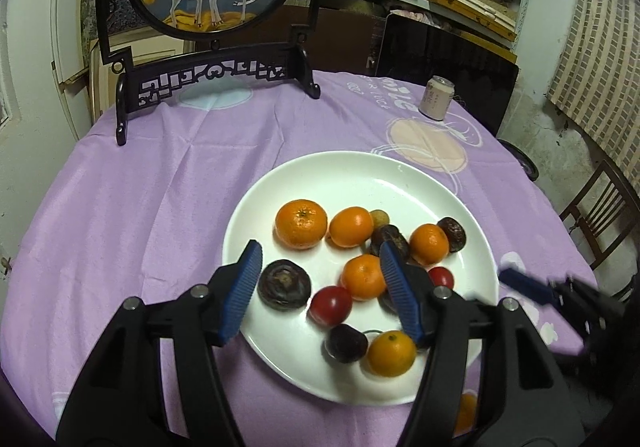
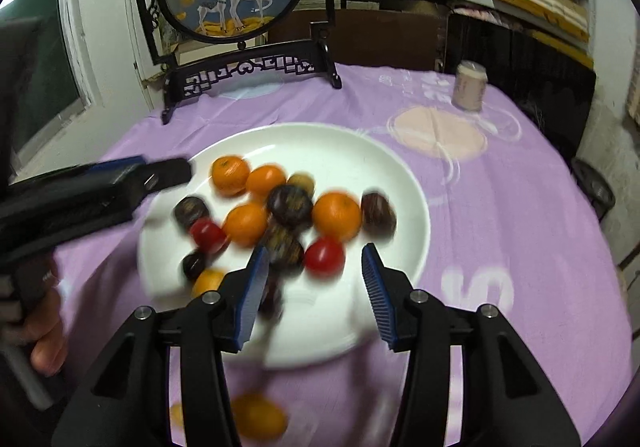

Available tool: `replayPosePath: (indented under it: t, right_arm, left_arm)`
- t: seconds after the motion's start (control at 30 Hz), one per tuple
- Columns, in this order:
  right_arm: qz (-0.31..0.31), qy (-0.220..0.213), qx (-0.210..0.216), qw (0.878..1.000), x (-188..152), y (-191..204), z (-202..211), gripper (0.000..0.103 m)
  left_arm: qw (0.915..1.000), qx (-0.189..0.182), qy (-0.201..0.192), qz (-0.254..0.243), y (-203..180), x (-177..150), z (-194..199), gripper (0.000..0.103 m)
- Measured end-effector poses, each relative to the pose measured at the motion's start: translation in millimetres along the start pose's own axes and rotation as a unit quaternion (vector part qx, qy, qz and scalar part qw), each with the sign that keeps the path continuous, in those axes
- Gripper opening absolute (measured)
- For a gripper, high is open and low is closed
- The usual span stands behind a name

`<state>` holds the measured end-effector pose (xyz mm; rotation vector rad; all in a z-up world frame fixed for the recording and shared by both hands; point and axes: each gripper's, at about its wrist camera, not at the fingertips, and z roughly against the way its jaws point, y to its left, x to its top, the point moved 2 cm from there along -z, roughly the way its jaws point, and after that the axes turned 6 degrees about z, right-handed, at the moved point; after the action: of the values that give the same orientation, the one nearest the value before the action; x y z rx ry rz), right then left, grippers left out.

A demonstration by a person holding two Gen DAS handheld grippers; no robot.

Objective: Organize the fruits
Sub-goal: 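Withdraw both open tools toward the last two fruits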

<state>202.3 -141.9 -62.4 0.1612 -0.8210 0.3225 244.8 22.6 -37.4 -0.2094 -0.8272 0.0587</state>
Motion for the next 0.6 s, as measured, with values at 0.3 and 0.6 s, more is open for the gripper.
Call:
replayPosePath:
  t: [0.3, 0.6]
  right_arm:
    - [0.009, 0.037, 0.014, 0.999, -70, 16, 49, 0.054]
    - [0.005, 0.091, 0.064, 0.994, -78, 29, 0, 0.053]
  left_arm:
    - [1.0000, 0.008, 0.003, 0.005, 4, -27, 14, 0.069]
    - [0.9996, -0.006, -0.016, 0.021, 22, -98, 104, 0.073]
